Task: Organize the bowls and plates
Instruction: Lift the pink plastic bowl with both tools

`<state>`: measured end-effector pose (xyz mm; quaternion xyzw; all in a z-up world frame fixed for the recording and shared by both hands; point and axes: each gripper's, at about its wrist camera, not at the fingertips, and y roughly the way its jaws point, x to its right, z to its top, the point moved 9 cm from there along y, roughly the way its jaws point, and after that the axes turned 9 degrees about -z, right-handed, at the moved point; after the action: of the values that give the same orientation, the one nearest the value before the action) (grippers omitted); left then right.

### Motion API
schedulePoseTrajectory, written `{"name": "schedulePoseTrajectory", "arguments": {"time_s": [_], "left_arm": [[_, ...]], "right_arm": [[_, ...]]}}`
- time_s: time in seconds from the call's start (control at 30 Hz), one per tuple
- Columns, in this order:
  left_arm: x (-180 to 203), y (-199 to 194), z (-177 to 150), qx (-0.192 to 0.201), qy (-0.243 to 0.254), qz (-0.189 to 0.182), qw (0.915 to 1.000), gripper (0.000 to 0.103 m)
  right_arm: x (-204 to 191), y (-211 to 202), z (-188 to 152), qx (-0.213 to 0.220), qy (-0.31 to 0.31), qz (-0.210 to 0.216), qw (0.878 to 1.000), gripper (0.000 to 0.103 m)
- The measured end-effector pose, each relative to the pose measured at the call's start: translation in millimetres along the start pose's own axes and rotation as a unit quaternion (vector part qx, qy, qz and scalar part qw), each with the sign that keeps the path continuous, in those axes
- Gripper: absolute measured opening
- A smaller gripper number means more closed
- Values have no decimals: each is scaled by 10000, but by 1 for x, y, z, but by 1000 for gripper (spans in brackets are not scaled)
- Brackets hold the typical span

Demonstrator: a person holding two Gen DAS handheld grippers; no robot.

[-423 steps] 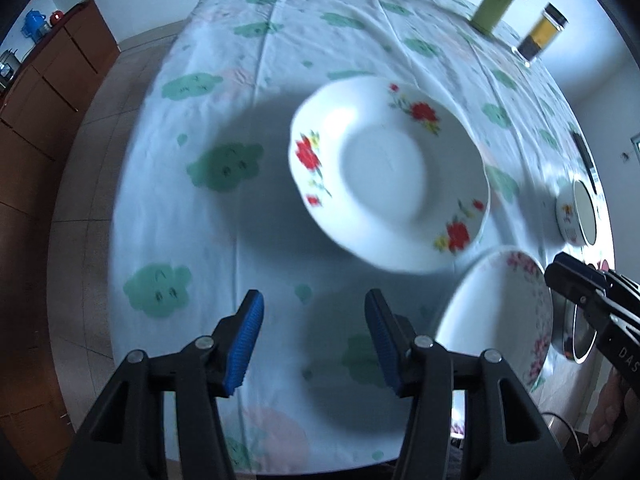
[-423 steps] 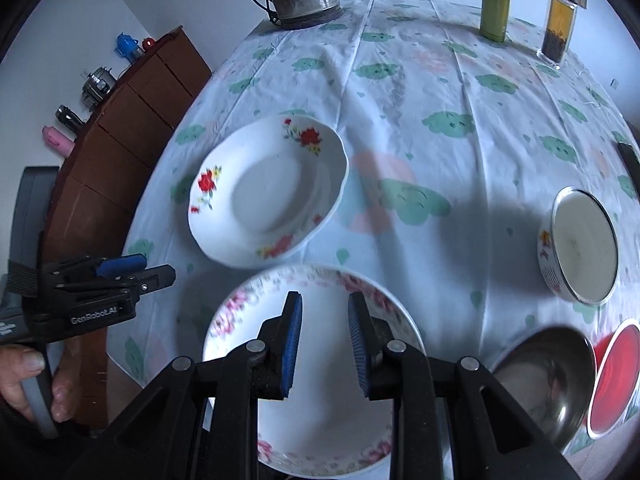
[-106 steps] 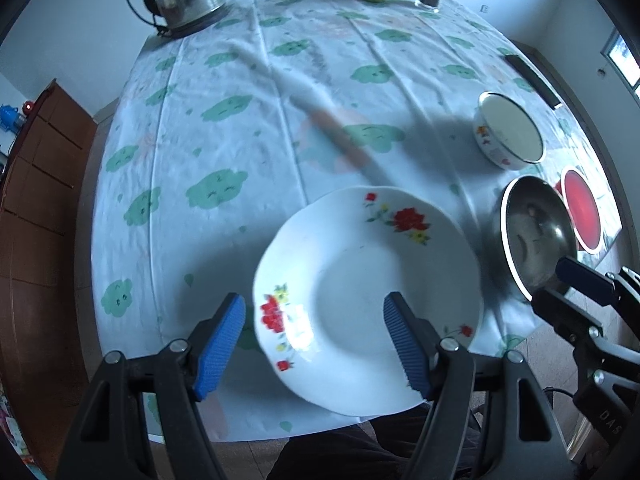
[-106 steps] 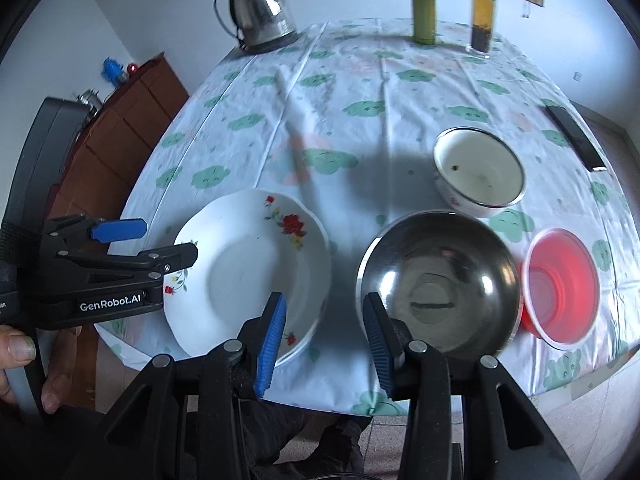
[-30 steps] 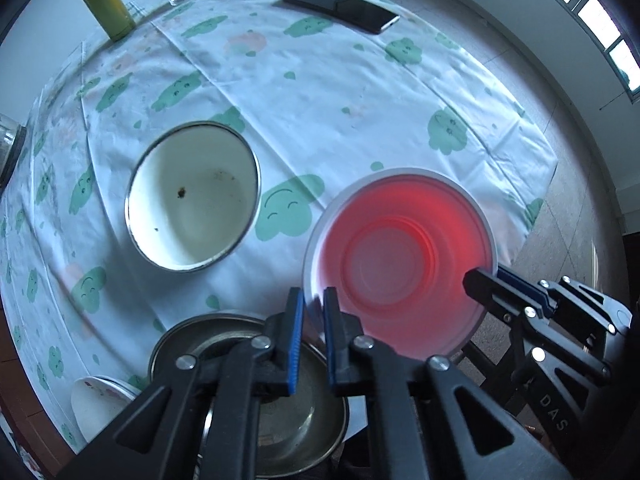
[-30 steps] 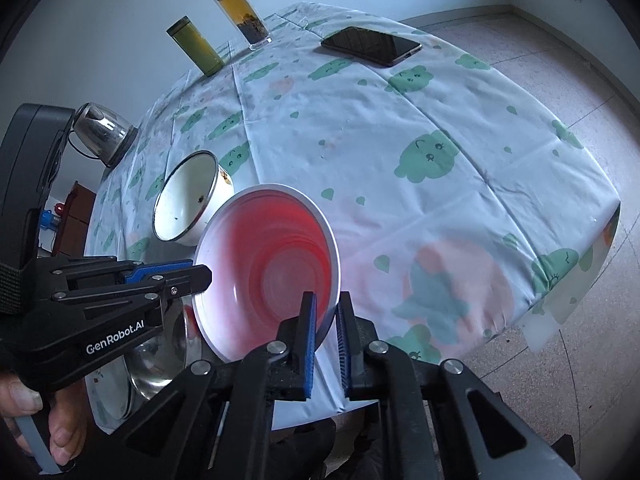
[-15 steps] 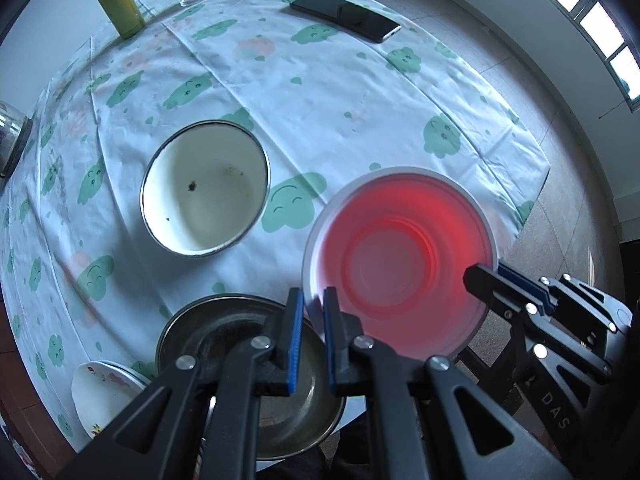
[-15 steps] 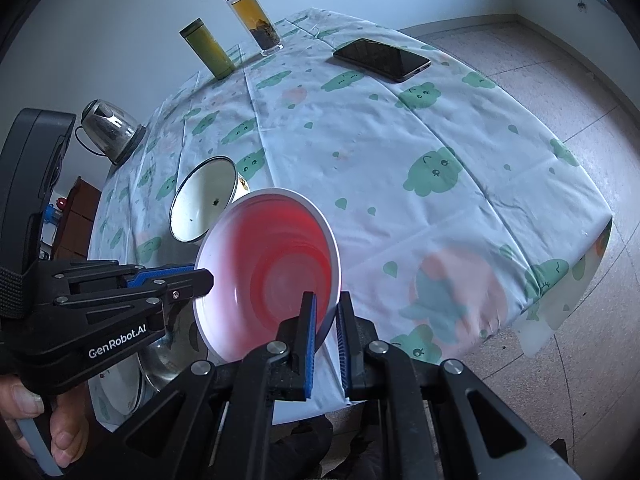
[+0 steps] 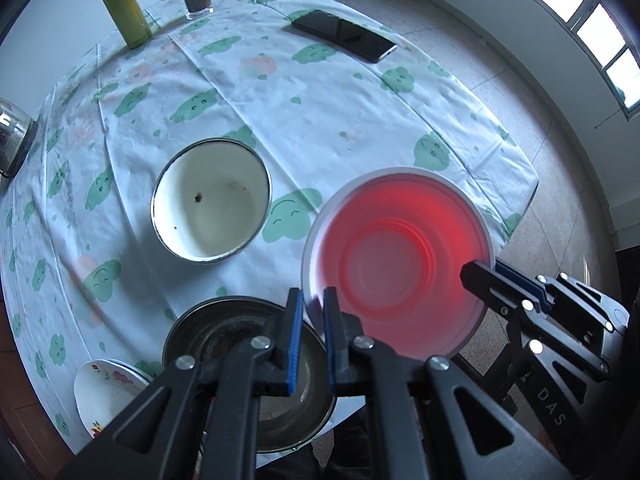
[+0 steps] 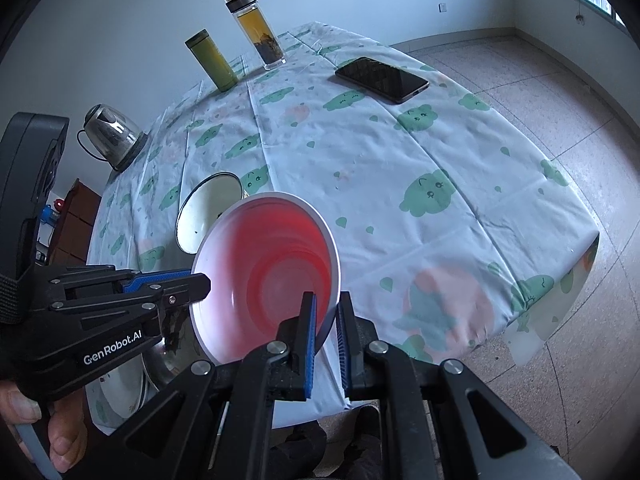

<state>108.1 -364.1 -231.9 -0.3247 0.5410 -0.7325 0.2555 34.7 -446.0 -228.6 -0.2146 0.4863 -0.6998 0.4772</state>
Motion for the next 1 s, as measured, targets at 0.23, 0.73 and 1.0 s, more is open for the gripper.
{"name": "schedulePoseTrajectory", "arguments": {"time_s": [0.23,0.73,1.0], "left_arm": [[3,-9,1,98,-5,-20,9999,7],[-1,-27,1,241,-56,3,9997,7],[-8,-36,-2,307,-157,-3,9994,7]], "right_arm": [[-1,-3,4,26,-62,-58,10000,11],[-8,-11,14,150,-216,-85,9996,11],[-18,-14,14,156,-368,-67,9992,11]]}}
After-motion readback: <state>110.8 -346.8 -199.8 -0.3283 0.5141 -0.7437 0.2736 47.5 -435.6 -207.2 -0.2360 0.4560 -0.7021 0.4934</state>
